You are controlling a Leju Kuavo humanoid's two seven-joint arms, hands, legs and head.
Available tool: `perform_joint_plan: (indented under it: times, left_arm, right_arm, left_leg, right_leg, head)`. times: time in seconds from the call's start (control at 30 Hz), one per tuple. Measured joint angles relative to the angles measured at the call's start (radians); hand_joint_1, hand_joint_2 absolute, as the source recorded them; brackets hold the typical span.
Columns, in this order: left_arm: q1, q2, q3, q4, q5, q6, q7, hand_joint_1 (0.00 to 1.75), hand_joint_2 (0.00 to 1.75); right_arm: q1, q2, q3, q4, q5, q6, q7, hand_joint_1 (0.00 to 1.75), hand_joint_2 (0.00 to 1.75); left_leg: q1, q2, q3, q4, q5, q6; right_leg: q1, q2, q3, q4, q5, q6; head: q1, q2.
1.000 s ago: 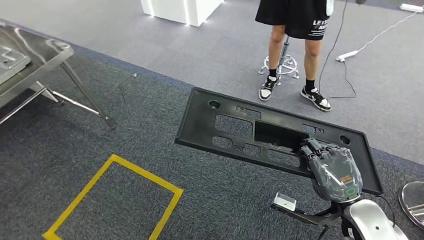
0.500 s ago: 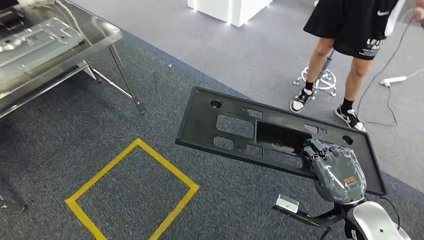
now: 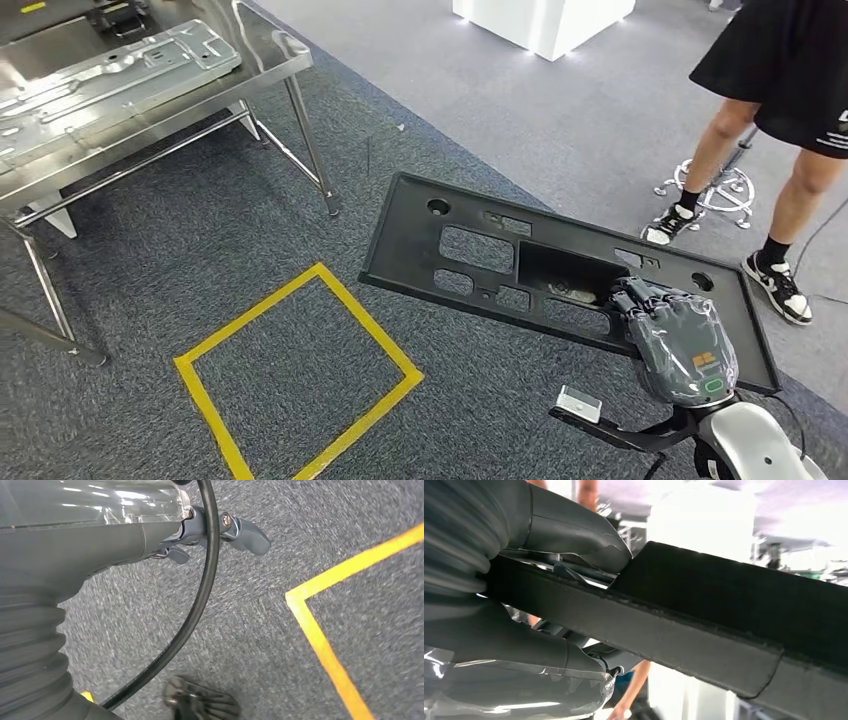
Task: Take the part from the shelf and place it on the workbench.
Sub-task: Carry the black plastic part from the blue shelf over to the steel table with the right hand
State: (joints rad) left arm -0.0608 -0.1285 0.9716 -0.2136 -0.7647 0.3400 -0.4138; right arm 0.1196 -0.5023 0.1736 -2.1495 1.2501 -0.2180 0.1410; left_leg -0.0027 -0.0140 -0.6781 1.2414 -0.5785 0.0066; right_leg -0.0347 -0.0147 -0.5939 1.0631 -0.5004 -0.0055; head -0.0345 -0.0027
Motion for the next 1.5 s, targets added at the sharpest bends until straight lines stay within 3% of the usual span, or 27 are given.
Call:
perform_joint_plan:
  times: [0.07, 0.1, 0.13, 0.2, 0.27, 0.3, 0.37, 0.43, 0.5, 0.57, 0.6, 0.67, 0.73, 0.8, 0.87, 0.9, 0.93, 1.0, 1.07, 1.1, 1.17, 1.23, 1.3, 1.37, 1.4, 1.43, 1.5]
  left_arm:
    - [-0.001, 0.000, 0.000, 0.000, 0.001, -0.005, -0.003, 0.00, 1.75]
    - [0.001, -0.001, 0.000, 0.000, 0.001, -0.006, -0.003, 0.00, 1.75]
    - [0.004, -0.001, 0.000, 0.000, 0.000, -0.007, -0.004, 0.00, 1.75]
    - [0.005, 0.000, 0.000, 0.000, 0.000, -0.008, -0.006, 0.00, 1.75]
    - [0.002, 0.000, 0.001, 0.000, 0.001, -0.011, -0.009, 0.00, 1.75]
    - [0.001, 0.001, 0.001, 0.000, 0.001, -0.013, -0.009, 0.00, 1.75]
    - [0.003, 0.002, 0.003, 0.000, 0.001, -0.015, -0.010, 0.00, 1.75]
    - [0.001, 0.002, 0.006, -0.001, 0.003, -0.018, -0.009, 0.00, 1.75]
    - [-0.006, 0.001, 0.006, -0.001, 0.003, -0.022, -0.008, 0.00, 1.75]
    - [-0.010, 0.001, 0.007, -0.001, 0.003, -0.024, -0.006, 0.00, 1.75]
    - [-0.009, 0.001, 0.007, -0.001, 0.002, -0.024, -0.006, 0.00, 1.75]
    - [-0.007, 0.001, 0.008, -0.001, 0.001, -0.024, -0.006, 0.00, 1.75]
    - [-0.005, 0.001, 0.011, -0.001, 0.001, -0.025, -0.005, 0.00, 1.75]
    - [-0.005, 0.001, 0.014, -0.001, -0.002, -0.021, -0.001, 0.00, 1.75]
    - [-0.002, 0.002, 0.017, -0.002, -0.005, -0.016, 0.003, 0.00, 1.75]
    - [0.000, 0.001, 0.018, -0.002, -0.006, -0.015, 0.004, 0.00, 1.75]
    - [0.001, 0.001, 0.020, -0.002, -0.006, -0.015, 0.004, 0.00, 1.75]
    - [-0.002, 0.000, 0.021, -0.002, -0.007, -0.015, 0.003, 0.00, 1.75]
    - [-0.003, 0.001, 0.023, -0.002, -0.006, -0.016, 0.000, 0.00, 1.75]
    - [-0.001, 0.001, 0.023, -0.002, -0.006, -0.017, -0.002, 0.00, 1.75]
    - [0.000, 0.001, 0.023, -0.002, -0.007, -0.020, -0.004, 0.00, 1.75]
    - [-0.002, 0.002, 0.023, -0.003, -0.009, -0.021, -0.004, 0.00, 1.75]
    - [-0.004, 0.002, 0.024, -0.004, -0.011, -0.023, -0.003, 0.00, 1.75]
    - [-0.004, 0.003, 0.024, -0.004, -0.013, -0.025, -0.002, 0.00, 1.75]
    - [-0.002, 0.003, 0.024, -0.005, -0.015, -0.026, -0.001, 0.00, 1.75]
    - [-0.002, 0.003, 0.024, -0.005, -0.016, -0.027, 0.001, 0.00, 1.75]
    - [-0.006, 0.003, 0.024, -0.006, -0.020, -0.028, 0.005, 0.00, 1.75]
  right_arm:
    - [0.001, 0.000, 0.000, 0.000, -0.001, 0.001, -0.001, 1.75, 1.75]
    - [0.003, 0.000, 0.000, 0.000, -0.002, 0.000, -0.001, 1.75, 1.75]
    - [0.004, 0.000, -0.001, 0.000, -0.004, -0.001, -0.002, 1.75, 1.75]
    - [0.006, -0.001, -0.004, 0.000, -0.008, -0.003, -0.002, 1.75, 1.75]
    - [0.004, -0.002, -0.008, 0.000, -0.015, -0.005, -0.004, 1.75, 1.75]
    - [0.001, -0.002, -0.008, 0.000, -0.018, -0.004, -0.005, 1.75, 1.75]
    - [-0.012, -0.004, -0.008, 0.001, -0.024, 0.001, -0.008, 1.75, 1.75]
    - [-0.032, -0.005, -0.006, 0.003, -0.030, 0.008, -0.011, 1.75, 1.75]
    - [-0.048, -0.006, -0.004, 0.007, -0.034, 0.016, -0.012, 1.75, 1.75]
    - [-0.052, -0.007, -0.001, 0.013, -0.036, 0.021, -0.013, 1.75, 1.75]
    - [-0.051, -0.008, 0.000, 0.015, -0.036, 0.021, -0.013, 1.75, 1.75]
    - [-0.053, -0.011, 0.002, 0.018, -0.038, 0.019, -0.013, 1.75, 1.75]
    - [-0.061, -0.014, 0.003, 0.021, -0.044, 0.019, -0.014, 1.75, 1.75]
    - [-0.073, -0.019, 0.004, 0.028, -0.051, 0.021, -0.016, 1.75, 1.75]
    - [-0.089, -0.024, 0.005, 0.035, -0.058, 0.022, -0.017, 1.75, 1.75]
    - [-0.098, -0.026, 0.005, 0.037, -0.060, 0.022, -0.018, 1.75, 1.75]
    - [-0.103, -0.028, 0.006, 0.039, -0.063, 0.022, -0.019, 1.75, 1.75]
    - [-0.107, -0.032, 0.005, 0.042, -0.066, 0.022, -0.019, 1.75, 1.75]
    - [-0.112, -0.035, 0.008, 0.047, -0.068, 0.023, -0.020, 1.75, 1.75]
    - [-0.118, -0.036, 0.011, 0.050, -0.070, 0.026, -0.021, 1.75, 1.75]
    - [-0.137, -0.036, 0.018, 0.056, -0.074, 0.034, -0.023, 1.75, 1.75]
    - [-0.157, -0.036, 0.022, 0.061, -0.079, 0.038, -0.023, 1.75, 1.75]
    - [-0.172, -0.038, 0.023, 0.066, -0.085, 0.040, -0.024, 1.75, 1.75]
    - [-0.186, -0.041, 0.026, 0.072, -0.090, 0.045, -0.025, 1.75, 1.75]
    - [-0.194, -0.042, 0.028, 0.075, -0.091, 0.050, -0.026, 1.75, 1.75]
    - [-0.203, -0.043, 0.031, 0.078, -0.093, 0.052, -0.026, 1.75, 1.75]
    - [-0.213, -0.047, 0.032, 0.082, -0.096, 0.054, -0.024, 1.75, 1.75]
  left_leg:
    - [0.004, 0.006, -0.050, 0.092, -0.027, -0.002]
    - [0.004, 0.008, -0.049, 0.087, -0.012, 0.000]
    - [0.004, 0.012, -0.028, 0.042, 0.020, 0.004]
    - [-0.005, 0.051, 0.040, -0.097, 0.082, 0.018]
    - [-0.017, 0.085, 0.075, -0.176, 0.100, 0.030]
    - [-0.022, 0.085, 0.075, -0.181, 0.095, 0.032]
    - [-0.020, 0.060, 0.083, -0.198, 0.102, 0.039]
    - [-0.013, 0.035, 0.101, -0.221, 0.114, 0.048]
    - [-0.010, 0.011, 0.107, -0.228, 0.119, 0.054]
    - [-0.012, -0.018, 0.108, -0.225, 0.117, 0.056]
    - [-0.012, -0.035, 0.109, -0.222, 0.115, 0.056]
    - [-0.012, -0.068, 0.114, -0.215, 0.108, 0.053]
    - [-0.011, -0.096, 0.111, -0.204, 0.100, 0.044]
    - [-0.007, -0.120, 0.099, -0.199, 0.098, 0.033]
    - [-0.004, -0.138, 0.094, -0.200, 0.098, 0.022]
    - [-0.005, -0.125, 0.091, -0.193, 0.093, 0.017]
    - [-0.007, -0.097, 0.079, -0.166, 0.078, 0.011]
    - [-0.005, -0.025, 0.023, -0.054, 0.027, -0.001]
    - [0.003, 0.003, -0.048, 0.064, -0.009, -0.010]
    - [0.007, 0.006, -0.063, 0.079, 0.001, -0.012]
    - [0.010, 0.017, -0.035, -0.003, 0.071, -0.012]
    - [0.001, 0.060, 0.024, -0.136, 0.132, -0.002]
    - [-0.012, 0.086, 0.049, -0.194, 0.142, 0.011]
    - [-0.016, 0.065, 0.050, -0.201, 0.140, 0.021]
    - [-0.013, 0.053, 0.056, -0.209, 0.142, 0.026]
    - [-0.010, 0.043, 0.063, -0.219, 0.145, 0.032]
    - [-0.003, 0.025, 0.077, -0.234, 0.150, 0.043]
  right_leg:
    - [0.004, -0.026, 0.001, 0.000, -0.003, -0.001]
    - [0.005, -0.039, 0.003, 0.000, -0.006, -0.001]
    - [0.007, -0.051, 0.007, 0.000, -0.009, -0.001]
    - [0.011, -0.075, 0.017, -0.001, -0.015, 0.002]
    - [0.014, -0.096, 0.024, -0.003, -0.019, 0.010]
    - [0.014, -0.106, 0.027, -0.006, -0.020, 0.016]
    - [0.012, -0.116, 0.039, -0.012, -0.024, 0.028]
    - [0.011, -0.069, 0.031, 0.022, -0.049, 0.034]
    - [0.011, -0.008, -0.025, 0.131, -0.102, 0.034]
    - [0.012, 0.007, -0.087, 0.231, -0.129, 0.036]
    - [0.011, 0.008, -0.097, 0.235, -0.112, 0.036]
    - [0.008, 0.022, -0.065, 0.138, -0.033, 0.037]
    - [0.002, 0.074, -0.021, 0.029, 0.015, 0.036]
    - [0.001, 0.103, -0.010, -0.005, 0.014, 0.032]
    - [0.001, 0.080, -0.003, -0.014, 0.013, 0.022]
    - [-0.002, 0.067, 0.004, -0.019, 0.012, 0.015]
    - [-0.003, 0.052, 0.012, -0.025, 0.011, 0.009]
    - [-0.001, 0.020, 0.026, -0.031, 0.004, 0.000]
    - [0.001, -0.012, 0.034, -0.031, -0.004, -0.002]
    - [0.001, -0.025, 0.039, -0.031, -0.009, -0.001]
    - [0.002, -0.051, 0.052, -0.031, -0.019, 0.002]
    - [0.005, -0.074, 0.066, -0.032, -0.029, 0.009]
    - [0.010, -0.095, 0.074, -0.035, -0.037, 0.019]
    - [0.013, -0.116, 0.084, -0.044, -0.040, 0.031]
    - [0.011, -0.111, 0.091, -0.045, -0.044, 0.037]
    - [0.009, -0.089, 0.090, -0.033, -0.054, 0.041]
    - [0.006, -0.024, 0.049, 0.056, -0.100, 0.043]
  head:
    - [0.000, 0.000]
    - [0.000, 0.000]
    - [0.000, 0.000]
    - [0.000, 0.000]
    - [0.000, 0.000]
    - [0.000, 0.000]
    - [0.000, 0.000]
    - [0.000, 0.000]
    - [0.000, 0.000]
    - [0.000, 0.000]
    - [0.000, 0.000]
    - [0.000, 0.000]
    - [0.000, 0.000]
    - [0.000, 0.000]
    - [0.000, 0.000]
    - [0.000, 0.000]
    - [-0.001, 0.000]
    - [-0.002, 0.000]
    - [-0.002, 0.000]
    - [-0.002, 0.000]
    - [-0.002, 0.000]
    - [-0.002, 0.000]
    - [-0.002, 0.000]
    - [-0.002, 0.000]
    - [-0.002, 0.000]
    - [-0.001, 0.000]
    - [-0.001, 0.000]
